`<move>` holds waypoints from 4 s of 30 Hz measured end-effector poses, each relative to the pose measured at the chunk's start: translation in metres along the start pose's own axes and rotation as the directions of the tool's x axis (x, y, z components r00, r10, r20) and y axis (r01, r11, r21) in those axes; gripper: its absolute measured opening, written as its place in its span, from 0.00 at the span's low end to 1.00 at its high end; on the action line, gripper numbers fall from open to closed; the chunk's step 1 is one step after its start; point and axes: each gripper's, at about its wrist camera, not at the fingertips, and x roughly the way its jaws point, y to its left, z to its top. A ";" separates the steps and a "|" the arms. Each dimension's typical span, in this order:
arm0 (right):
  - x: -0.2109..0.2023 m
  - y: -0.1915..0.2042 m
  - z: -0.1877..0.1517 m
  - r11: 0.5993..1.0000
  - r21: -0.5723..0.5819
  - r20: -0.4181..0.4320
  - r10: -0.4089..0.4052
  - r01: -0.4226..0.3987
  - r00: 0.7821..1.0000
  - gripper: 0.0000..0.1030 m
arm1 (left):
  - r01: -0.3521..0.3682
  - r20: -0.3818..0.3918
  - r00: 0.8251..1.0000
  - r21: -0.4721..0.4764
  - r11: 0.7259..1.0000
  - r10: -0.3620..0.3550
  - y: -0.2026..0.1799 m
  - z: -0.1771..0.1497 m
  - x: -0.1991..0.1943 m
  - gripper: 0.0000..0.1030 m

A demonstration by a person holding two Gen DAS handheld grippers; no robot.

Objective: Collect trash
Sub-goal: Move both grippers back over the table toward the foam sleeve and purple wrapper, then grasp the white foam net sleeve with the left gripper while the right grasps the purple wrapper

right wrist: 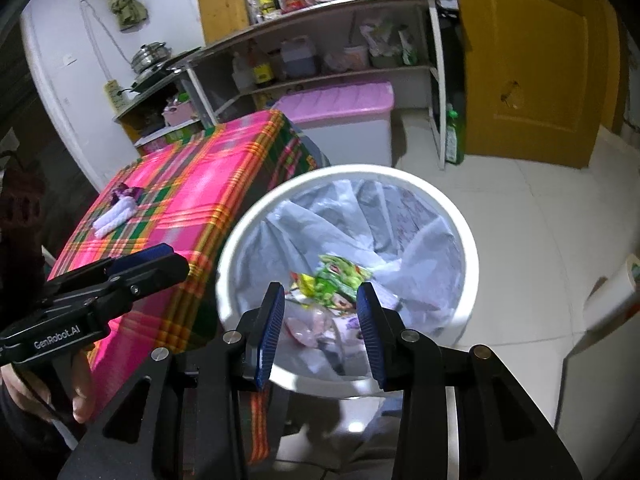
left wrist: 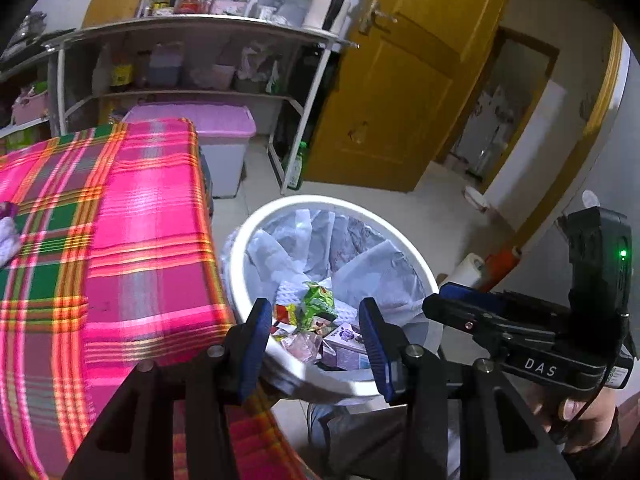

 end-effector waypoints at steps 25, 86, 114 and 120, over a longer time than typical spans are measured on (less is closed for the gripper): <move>0.014 0.134 0.023 0.953 -0.251 -0.016 0.171 -0.169 0.985 0.43 | -0.208 0.117 0.968 -0.117 0.971 0.221 0.111 -0.025 -0.109 0.44; 0.085 0.222 0.082 0.909 -0.352 -0.083 0.207 -0.223 0.975 0.45 | -0.330 0.117 0.938 0.003 0.944 0.328 0.233 0.005 -0.123 0.07; 0.194 0.337 0.103 0.816 -0.516 -0.211 0.173 -0.260 0.962 0.45 | -0.359 0.216 0.877 -0.302 0.883 0.430 0.280 -0.046 -0.208 0.07; 0.215 0.348 0.111 0.835 -0.487 -0.207 0.176 -0.257 0.962 0.45 | -0.357 0.216 0.875 -0.318 0.878 0.433 0.291 -0.052 -0.212 0.07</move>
